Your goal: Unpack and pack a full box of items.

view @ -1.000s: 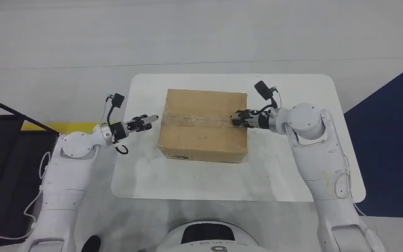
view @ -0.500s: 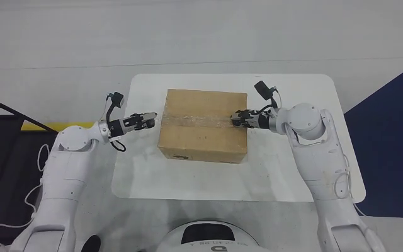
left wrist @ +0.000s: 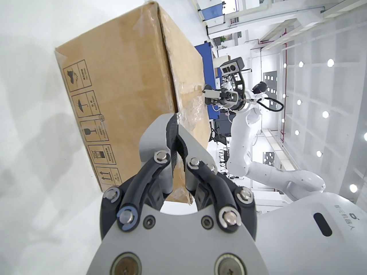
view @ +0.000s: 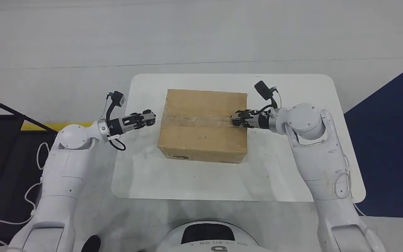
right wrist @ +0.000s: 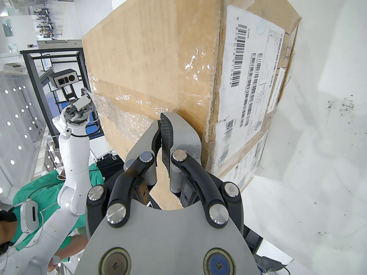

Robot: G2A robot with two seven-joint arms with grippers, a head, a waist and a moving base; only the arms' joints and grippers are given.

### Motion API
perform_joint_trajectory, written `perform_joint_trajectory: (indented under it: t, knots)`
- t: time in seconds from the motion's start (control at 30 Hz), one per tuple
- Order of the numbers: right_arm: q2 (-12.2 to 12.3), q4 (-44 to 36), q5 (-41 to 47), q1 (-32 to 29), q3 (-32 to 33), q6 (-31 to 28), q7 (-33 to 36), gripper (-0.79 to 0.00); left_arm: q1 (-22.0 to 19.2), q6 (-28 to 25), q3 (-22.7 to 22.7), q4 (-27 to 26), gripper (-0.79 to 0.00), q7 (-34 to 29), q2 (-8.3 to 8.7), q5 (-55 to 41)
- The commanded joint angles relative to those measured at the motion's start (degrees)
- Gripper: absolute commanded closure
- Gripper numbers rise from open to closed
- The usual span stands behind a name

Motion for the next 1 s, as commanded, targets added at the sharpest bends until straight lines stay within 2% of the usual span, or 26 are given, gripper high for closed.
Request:
perform_joint_trajectory:
  t: [0.0, 0.57, 0.97]
  knots:
    - [0.0, 0.0, 0.0, 0.0, 0.0, 0.0, 0.0, 0.000, 0.1, -0.2, -0.1, -0.1, 0.000, 0.1, 0.13, -0.1]
    - [0.0, 0.0, 0.0, 0.0, 0.0, 0.0, 0.0, 0.000, 0.1, 0.6, 0.1, -1.1, 0.000, 3.8, 0.87, 1.0]
    - [0.0, 0.0, 0.0, 0.0, 0.0, 0.0, 0.0, 0.000, -1.0, 1.1, 1.5, 1.0, 0.000, 4.0, 1.17, 1.9]
